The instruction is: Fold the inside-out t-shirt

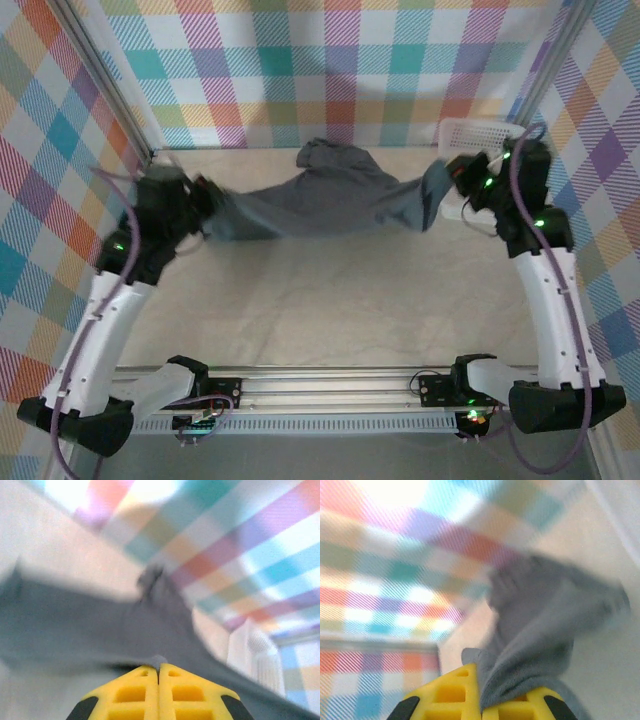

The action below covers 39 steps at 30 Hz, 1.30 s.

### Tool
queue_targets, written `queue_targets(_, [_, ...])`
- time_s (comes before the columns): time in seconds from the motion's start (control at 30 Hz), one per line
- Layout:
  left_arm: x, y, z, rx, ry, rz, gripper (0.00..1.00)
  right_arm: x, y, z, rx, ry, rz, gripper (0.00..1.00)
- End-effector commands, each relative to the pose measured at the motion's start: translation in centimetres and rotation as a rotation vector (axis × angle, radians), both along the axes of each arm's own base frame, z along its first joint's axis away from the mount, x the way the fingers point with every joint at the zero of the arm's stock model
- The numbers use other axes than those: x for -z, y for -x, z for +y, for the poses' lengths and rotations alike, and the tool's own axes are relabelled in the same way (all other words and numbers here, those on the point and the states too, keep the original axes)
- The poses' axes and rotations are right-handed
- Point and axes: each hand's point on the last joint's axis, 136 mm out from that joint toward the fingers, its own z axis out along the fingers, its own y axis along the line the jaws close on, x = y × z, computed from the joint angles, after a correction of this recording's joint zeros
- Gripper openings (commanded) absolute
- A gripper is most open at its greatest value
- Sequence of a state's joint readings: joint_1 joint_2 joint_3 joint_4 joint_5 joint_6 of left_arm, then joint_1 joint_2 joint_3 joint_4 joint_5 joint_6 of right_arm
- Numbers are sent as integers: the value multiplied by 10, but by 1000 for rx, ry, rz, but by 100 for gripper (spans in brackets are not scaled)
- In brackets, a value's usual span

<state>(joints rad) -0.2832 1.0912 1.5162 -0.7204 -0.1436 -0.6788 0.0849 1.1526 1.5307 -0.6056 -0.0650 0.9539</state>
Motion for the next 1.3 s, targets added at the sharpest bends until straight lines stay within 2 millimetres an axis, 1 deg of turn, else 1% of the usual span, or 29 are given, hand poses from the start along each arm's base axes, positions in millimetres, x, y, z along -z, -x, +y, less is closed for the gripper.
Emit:
queue_targets(0.0, [-47, 9, 40, -58, -257, -29, 0, -82, 1, -43, 245, 24, -201, 0])
queue_targets(0.07, [-85, 13, 55, -98, -248, -106, 0, -110, 6, -53, 300, 11, -260, 0])
queue_targets(0.13, [-117, 22, 61, -113, -233, -190, 0, -135, 13, -58, 324, 10, -323, 0])
queue_targets(0.23, [-154, 37, 64, -119, -232, -286, 0, -176, 27, -59, 317, 13, -427, 0])
queue_targets(0.27, [-165, 43, 64, -119, -235, -315, 0, -189, 32, -58, 310, 15, -465, 0])
queue_targets(0.37, [-188, 53, 65, -126, -236, -379, 0, -221, 41, -55, 295, 20, -551, 0])
queue_targets(0.4, [-191, 52, 65, -127, -234, -393, 0, -229, 41, -54, 289, 23, -570, 0])
queue_targets(0.43, [-194, 48, 64, -126, -232, -403, 0, -232, 35, -53, 283, 22, -572, 0])
queue_targets(0.5, [-192, 31, 59, -105, -227, -399, 0, -238, 19, -49, 266, 20, -579, 0])
queue_targets(0.53, [-188, 16, 53, -82, -219, -389, 0, -240, 6, -47, 258, 22, -580, 0])
queue_targets(0.6, [-177, -20, 43, -34, -196, -359, 0, -241, -27, -40, 235, 27, -576, 0])
queue_targets(0.67, [-161, -62, 38, 2, -154, -305, 0, -245, -60, -30, 183, 50, -604, 0])
queue_targets(0.73, [-153, -96, 43, 11, -110, -289, 0, -254, -83, -23, 150, 77, -677, 0])
queue_targets(0.77, [-153, -110, 47, 6, -104, -300, 0, -258, -92, -24, 155, 76, -710, 0])
queue_targets(0.8, [-155, -120, 51, -2, -110, -309, 0, -259, -100, -29, 166, 65, -729, 0])
queue_targets(0.83, [-158, -128, 54, -13, -125, -320, 0, -263, -103, -33, 165, 39, -756, 0])
queue_targets(0.87, [-166, -132, 57, -22, -138, -342, 0, -268, -105, -40, 166, 5, -781, 0])
queue_targets(0.93, [-191, -127, 64, -32, -124, -428, 0, -283, -96, -52, 179, -35, -845, 0])
queue_targets(0.97, [-202, -123, 68, -33, -107, -467, 0, -292, -87, -57, 196, -40, -877, 0])
queue_targets(1.0, [-212, -117, 71, -38, -102, -499, 0, -301, -78, -61, 212, -40, -909, 0])
queue_targets(1.07, [-234, -98, 78, -66, -114, -559, 0, -322, -50, -68, 242, -42, -980, 0])
queue_targets(1.13, [-247, -82, 83, -82, -119, -596, 0, -334, -29, -71, 250, -52, -1013, 0])
queue_targets(1.17, [-251, -75, 82, -82, -121, -605, 0, -338, -20, -68, 232, -63, -1018, 0])
queue_targets(1.23, [-252, -68, 79, -69, -114, -603, 0, -338, -12, -61, 184, -84, -995, 0])
queue_targets(1.27, [-248, -67, 78, -62, -109, -589, 0, -333, -14, -56, 150, -97, -965, 0])
